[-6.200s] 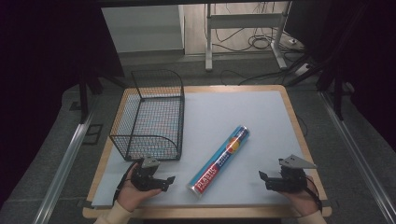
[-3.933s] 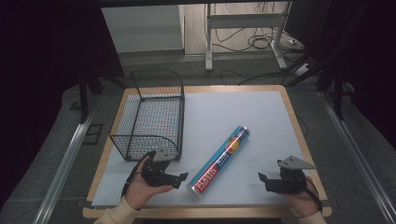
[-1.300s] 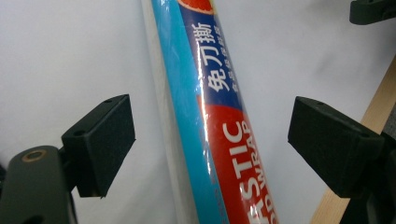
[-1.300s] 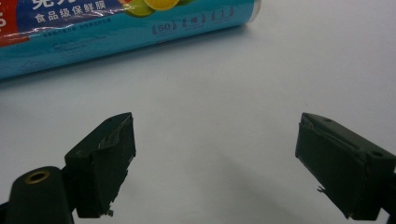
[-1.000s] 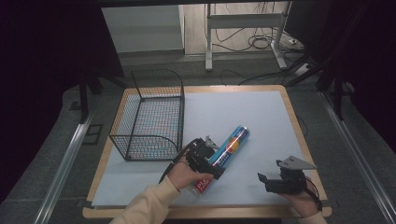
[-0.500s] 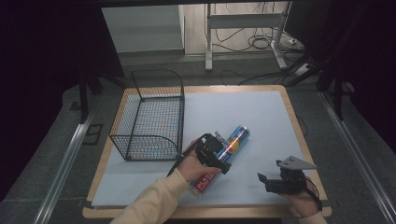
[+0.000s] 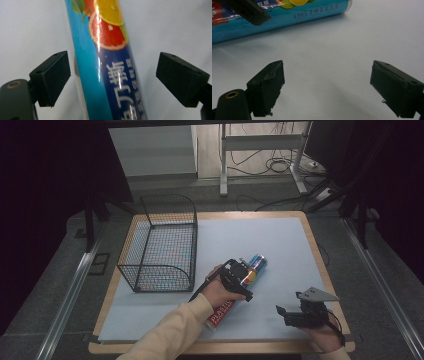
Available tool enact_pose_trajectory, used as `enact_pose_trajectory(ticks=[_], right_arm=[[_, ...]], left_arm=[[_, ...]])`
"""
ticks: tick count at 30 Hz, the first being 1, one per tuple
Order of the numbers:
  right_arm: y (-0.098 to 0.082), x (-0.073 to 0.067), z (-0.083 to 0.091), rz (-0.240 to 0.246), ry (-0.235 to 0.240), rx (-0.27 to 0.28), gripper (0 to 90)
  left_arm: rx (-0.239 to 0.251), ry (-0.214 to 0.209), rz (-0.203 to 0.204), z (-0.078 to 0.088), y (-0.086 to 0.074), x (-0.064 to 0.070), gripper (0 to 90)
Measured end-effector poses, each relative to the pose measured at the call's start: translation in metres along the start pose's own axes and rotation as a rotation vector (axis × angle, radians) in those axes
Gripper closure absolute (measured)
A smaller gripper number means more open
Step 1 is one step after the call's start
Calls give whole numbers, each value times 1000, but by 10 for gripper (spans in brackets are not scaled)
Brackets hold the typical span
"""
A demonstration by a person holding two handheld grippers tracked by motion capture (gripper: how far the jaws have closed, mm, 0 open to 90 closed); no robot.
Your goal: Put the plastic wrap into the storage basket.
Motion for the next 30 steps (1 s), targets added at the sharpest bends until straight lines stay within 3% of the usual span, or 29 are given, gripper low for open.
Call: enact_pose_trajectory(ticks=[15,20,30], right_arm=[[0,0,0,4,-3,-1,124],[0,1,0,0,-3,-4,124],[-1,2,0,0,-12,-8,127]], left_arm=[[-89,35,31,-22,-7,-6,211],[-97,39,36,-25,-8,-6,267],[-117,80,31,-26,-8,-5,277]])
Point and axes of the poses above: each handheld gripper's, and its own axes: z roughly backward along the jaws, y roughly out of its top, x roughly to its right, the point moved 10 cm from there along -z, roughly forward along the jaws, and after that the axes turned 3 degrees about z, right-handed, at the moved point
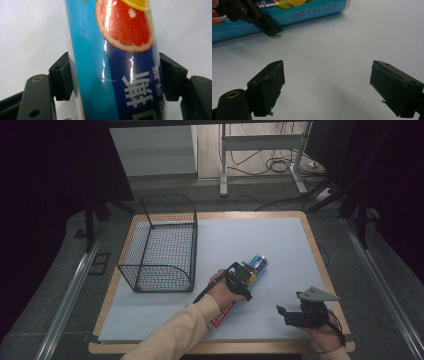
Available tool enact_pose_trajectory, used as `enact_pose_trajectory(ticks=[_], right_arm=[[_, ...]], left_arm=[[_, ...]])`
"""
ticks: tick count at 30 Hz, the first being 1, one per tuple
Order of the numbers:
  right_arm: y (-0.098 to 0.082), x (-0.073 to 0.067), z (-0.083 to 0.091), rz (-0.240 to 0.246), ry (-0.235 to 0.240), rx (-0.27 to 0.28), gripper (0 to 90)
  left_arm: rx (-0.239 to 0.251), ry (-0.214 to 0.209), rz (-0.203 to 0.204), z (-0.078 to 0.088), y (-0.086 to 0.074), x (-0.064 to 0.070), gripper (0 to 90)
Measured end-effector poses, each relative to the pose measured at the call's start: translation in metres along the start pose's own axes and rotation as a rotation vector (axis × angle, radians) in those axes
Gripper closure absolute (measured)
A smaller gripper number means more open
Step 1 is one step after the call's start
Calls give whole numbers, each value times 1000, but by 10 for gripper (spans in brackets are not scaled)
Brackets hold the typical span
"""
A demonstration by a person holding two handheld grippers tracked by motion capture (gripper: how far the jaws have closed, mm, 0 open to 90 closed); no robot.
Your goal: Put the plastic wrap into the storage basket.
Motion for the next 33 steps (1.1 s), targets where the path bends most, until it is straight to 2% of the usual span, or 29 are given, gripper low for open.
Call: enact_pose_trajectory(ticks=[4,6,10,15,17,24,27,33], right_arm=[[1,-1,1,-3,0,1,129],[1,-2,1,3,-1,1,129],[2,-2,1,6,-3,3,129],[2,-1,2,1,-8,5,130],[2,0,2,1,-9,6,130],[2,2,3,-4,-15,10,130],[3,4,3,-15,-20,12,130],[2,3,3,-8,-18,9,130]], left_arm=[[-10,-26,24,-2,0,-1,269],[2,-41,52,-3,1,-1,277],[-4,-54,65,-2,1,-2,293],[6,-99,108,0,1,-6,303],[-8,-108,116,1,0,-7,303],[-3,-133,82,21,4,-11,306],[23,-130,73,32,9,-13,308],[54,-151,59,52,11,-17,311]])
Point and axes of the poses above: each handheld gripper's, and its own axes: z roughly backward along the jaws, y roughly out of its top, x roughly to its right, the point moved 10 cm from there along -z, roughly forward along the jaws, and after that the axes turned 3 degrees about z, right-handed, at the moved point
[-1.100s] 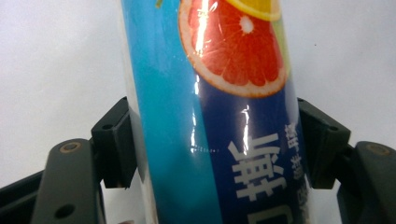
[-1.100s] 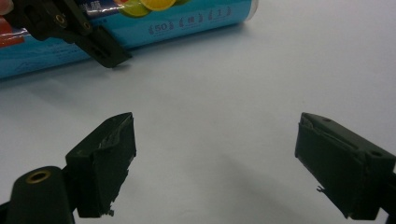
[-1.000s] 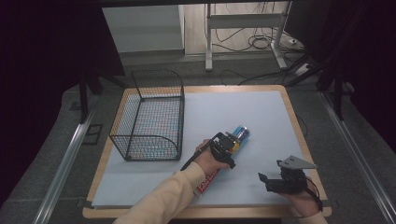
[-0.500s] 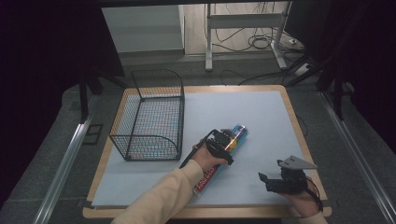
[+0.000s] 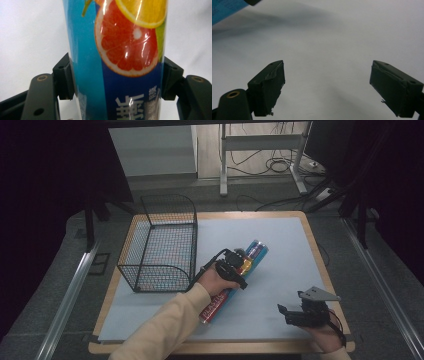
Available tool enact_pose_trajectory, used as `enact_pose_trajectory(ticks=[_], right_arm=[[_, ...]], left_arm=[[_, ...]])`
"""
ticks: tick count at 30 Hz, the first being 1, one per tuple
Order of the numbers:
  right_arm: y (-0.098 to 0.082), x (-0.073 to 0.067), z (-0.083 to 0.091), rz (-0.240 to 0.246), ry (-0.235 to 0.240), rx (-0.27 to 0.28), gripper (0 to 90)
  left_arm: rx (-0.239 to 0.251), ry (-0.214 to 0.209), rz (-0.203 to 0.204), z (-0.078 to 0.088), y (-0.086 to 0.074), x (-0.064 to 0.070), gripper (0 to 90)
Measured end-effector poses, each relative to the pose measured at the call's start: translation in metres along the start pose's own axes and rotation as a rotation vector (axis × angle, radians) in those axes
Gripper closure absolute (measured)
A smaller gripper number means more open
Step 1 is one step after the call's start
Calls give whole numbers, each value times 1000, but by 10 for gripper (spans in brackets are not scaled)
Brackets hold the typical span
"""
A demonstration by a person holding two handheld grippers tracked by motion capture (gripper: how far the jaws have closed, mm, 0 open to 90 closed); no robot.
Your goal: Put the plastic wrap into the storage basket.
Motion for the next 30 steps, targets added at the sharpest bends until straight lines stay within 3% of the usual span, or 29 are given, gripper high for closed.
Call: enact_pose_trajectory(ticks=[2,10,17,30], right_arm=[[0,0,0,-2,0,0,130],[0,1,0,-4,-3,1,130],[0,2,0,-6,-8,5,130],[0,3,0,-10,-15,7,130]], left_arm=[[-2,-1,-13,5,-1,-2,312],[35,-9,-2,19,1,-5,314],[34,-22,-36,34,-2,-6,316],[131,-13,-22,65,2,-13,318]])
Point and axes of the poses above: each handheld gripper's, and its own axes: z roughly backward along the jaws, y roughly out of its top, x roughly to its right, the point moved 10 cm from there along -z, roughly forward along the jaws, and after that the axes turned 3 degrees about z, right-handed, at the moved point
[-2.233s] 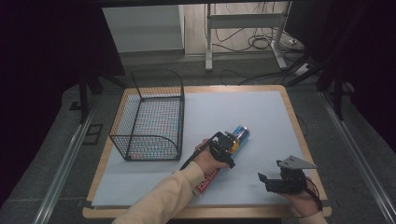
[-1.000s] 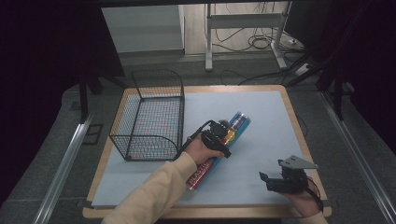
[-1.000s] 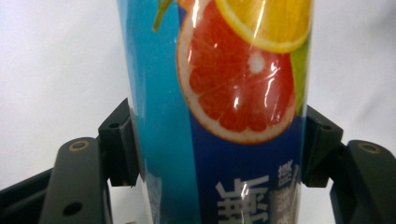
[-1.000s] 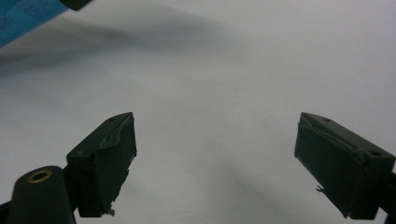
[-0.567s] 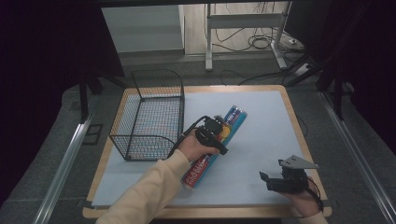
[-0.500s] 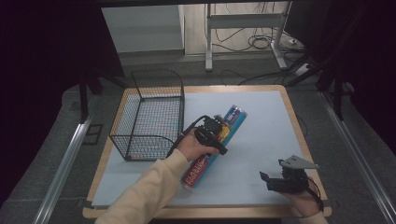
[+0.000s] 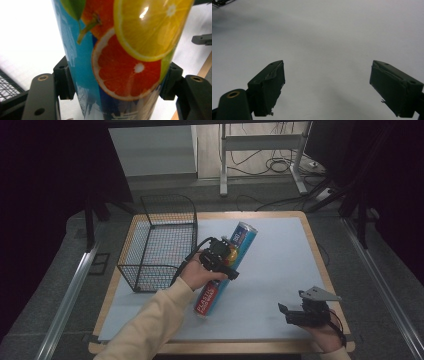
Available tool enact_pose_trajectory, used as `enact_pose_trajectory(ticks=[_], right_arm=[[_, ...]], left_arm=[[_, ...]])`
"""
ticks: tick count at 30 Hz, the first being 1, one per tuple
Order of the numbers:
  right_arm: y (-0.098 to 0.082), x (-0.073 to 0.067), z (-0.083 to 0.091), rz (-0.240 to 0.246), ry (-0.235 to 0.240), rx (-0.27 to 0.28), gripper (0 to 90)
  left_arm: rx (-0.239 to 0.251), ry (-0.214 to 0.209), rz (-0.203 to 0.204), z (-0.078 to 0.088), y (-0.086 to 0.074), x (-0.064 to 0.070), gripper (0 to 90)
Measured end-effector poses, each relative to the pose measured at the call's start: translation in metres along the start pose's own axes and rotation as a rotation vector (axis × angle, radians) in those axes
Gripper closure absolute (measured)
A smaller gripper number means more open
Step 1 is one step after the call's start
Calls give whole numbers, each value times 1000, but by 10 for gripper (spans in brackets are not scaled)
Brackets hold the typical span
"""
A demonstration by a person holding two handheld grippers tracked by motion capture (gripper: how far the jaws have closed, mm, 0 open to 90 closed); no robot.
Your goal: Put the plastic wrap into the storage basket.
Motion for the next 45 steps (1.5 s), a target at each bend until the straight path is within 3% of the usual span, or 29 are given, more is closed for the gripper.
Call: enact_pose_trajectory(ticks=[7,21,45], right_arm=[[0,0,0,0,0,0,130],[0,1,0,0,1,1,130],[1,1,1,2,1,3,130]], left_arm=[[10,-2,-5,10,3,-3,318],[1,9,-18,12,13,-4,318],[37,34,-45,40,54,-11,319]])
Point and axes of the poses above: each handheld gripper's, and its own axes: z roughly backward along the jaws, y roughly out of its top, x roughly to its right, the point moved 10 cm from there along -z, roughly forward along the jaws, and after that the axes turned 3 degrees about z, right-handed, at the moved point
